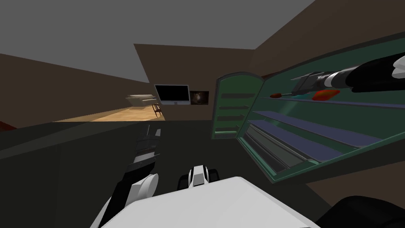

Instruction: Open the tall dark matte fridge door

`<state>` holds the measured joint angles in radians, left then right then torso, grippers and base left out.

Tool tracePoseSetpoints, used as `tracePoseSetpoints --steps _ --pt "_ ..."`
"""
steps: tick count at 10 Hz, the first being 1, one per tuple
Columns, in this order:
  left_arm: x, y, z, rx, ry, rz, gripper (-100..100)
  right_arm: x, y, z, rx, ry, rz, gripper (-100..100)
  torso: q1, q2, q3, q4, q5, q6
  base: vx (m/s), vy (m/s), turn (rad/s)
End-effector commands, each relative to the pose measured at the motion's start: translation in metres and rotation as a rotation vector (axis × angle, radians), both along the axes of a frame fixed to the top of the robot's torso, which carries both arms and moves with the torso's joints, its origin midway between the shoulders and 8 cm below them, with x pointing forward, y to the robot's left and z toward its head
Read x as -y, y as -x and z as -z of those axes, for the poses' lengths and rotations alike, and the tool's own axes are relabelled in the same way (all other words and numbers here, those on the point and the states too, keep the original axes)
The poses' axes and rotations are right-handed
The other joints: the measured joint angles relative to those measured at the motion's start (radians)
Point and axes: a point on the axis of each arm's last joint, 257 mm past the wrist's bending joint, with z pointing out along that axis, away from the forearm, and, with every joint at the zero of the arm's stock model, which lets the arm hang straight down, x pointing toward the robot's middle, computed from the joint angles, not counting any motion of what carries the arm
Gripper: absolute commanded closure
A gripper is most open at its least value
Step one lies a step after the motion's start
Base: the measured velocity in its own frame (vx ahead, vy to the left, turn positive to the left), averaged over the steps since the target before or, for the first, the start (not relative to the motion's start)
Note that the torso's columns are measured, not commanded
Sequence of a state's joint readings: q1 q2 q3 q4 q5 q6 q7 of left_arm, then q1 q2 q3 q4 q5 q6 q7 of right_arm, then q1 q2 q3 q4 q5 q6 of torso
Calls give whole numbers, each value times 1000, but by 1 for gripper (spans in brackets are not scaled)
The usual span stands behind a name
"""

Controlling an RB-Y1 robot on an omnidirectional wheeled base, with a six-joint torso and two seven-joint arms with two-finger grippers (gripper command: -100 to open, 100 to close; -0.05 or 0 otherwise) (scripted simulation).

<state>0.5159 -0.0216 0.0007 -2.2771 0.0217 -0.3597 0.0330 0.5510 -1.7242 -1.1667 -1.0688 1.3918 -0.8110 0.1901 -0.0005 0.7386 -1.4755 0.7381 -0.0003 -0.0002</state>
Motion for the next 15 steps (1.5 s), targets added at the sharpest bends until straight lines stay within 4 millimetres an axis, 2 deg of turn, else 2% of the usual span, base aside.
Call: tracePoseSetpoints --steps 1,7,13,15 --pt "0 0 0 0 0 0 0 -8 -4 -20 15 20 -8 -100 0 -1 0 0 0 1 31 24 -63" --pt "0 0 0 0 0 0 0 -24 -10 -66 25 89 -1 -100 0 0 0 0 0 0 29 30 -95" --pt "0 0 0 0 0 0 0 -38 -1 -116 65 145 13 -100 0 0 0 0 0 0 29 29 -78" --pt "0 0 0 0 0 0 0 -37 -3 -111 62 139 10 -100 -1 0 0 0 0 0 5 7 -8"
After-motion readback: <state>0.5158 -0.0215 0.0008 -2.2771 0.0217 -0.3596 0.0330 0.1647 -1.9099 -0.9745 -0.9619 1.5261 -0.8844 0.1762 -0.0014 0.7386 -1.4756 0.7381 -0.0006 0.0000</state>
